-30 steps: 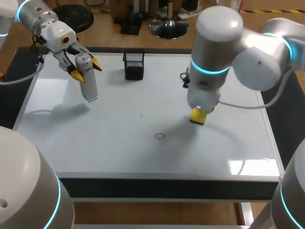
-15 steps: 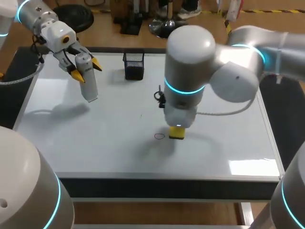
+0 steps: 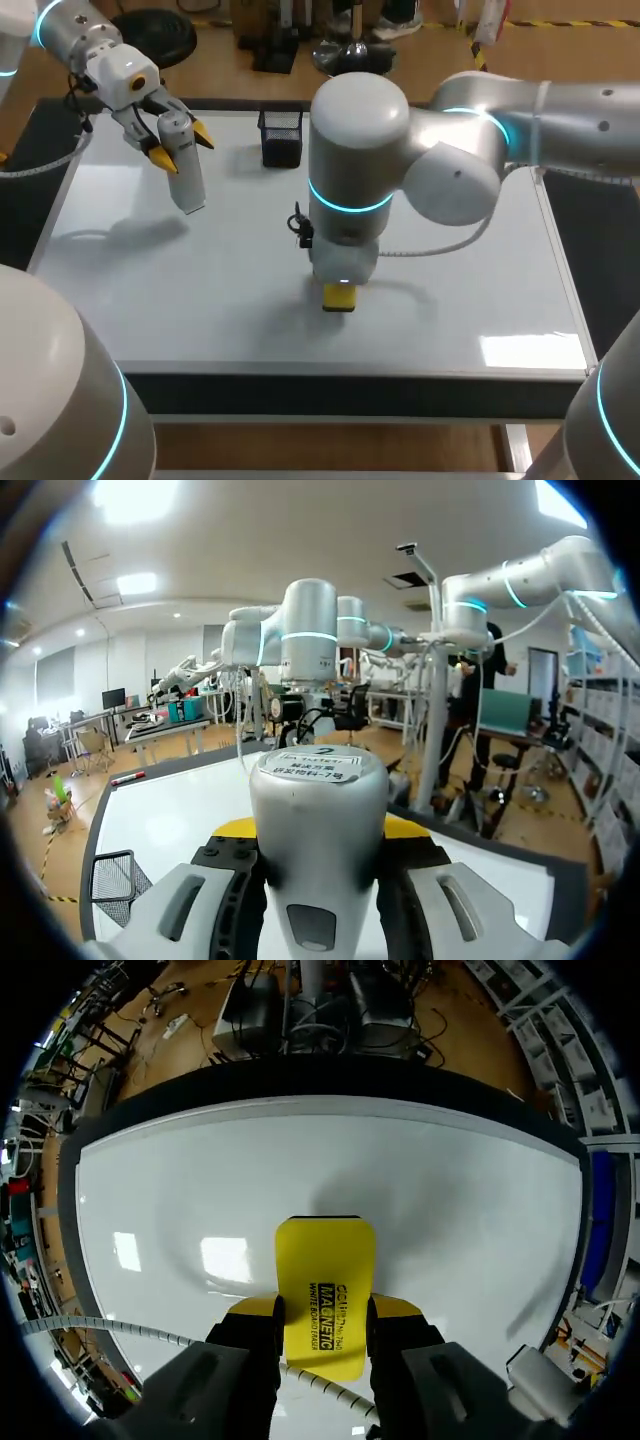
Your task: Pick up the inspection probe, press it on each red-marked spot on the whiteboard one by one, put down the probe, pick up the eraser, and wipe off all the red marks.
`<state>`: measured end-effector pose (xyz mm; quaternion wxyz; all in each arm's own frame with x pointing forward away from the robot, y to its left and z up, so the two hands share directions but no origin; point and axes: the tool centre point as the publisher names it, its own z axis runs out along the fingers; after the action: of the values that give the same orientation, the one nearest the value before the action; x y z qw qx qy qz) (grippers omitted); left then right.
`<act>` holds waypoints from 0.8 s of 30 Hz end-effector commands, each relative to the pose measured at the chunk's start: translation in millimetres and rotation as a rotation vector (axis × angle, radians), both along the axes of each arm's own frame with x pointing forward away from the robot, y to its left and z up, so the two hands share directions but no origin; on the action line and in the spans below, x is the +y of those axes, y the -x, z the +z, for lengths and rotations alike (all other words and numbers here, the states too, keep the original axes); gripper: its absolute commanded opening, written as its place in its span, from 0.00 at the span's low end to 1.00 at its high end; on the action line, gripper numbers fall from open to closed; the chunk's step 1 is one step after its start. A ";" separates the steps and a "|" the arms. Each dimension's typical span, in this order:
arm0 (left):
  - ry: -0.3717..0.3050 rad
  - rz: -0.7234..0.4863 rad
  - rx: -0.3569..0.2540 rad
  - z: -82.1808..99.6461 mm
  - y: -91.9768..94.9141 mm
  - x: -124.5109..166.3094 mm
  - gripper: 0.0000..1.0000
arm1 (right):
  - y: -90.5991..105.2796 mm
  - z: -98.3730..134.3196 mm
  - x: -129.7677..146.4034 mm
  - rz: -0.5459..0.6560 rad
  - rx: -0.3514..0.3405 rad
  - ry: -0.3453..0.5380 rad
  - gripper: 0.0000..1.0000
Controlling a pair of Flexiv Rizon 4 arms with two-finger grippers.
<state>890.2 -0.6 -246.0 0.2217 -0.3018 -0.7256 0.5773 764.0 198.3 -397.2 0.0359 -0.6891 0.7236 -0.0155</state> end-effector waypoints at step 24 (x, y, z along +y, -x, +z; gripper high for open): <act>-0.001 -0.004 0.001 0.9 -1.1 0.5 0.00 | -17.8 -28.8 38.2 0.079 0.067 0.003 0.00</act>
<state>890.2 -0.6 -246.0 0.2218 -0.3018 -0.7256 0.5773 777.5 236.3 -423.3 0.0143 -0.7164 0.6975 0.0058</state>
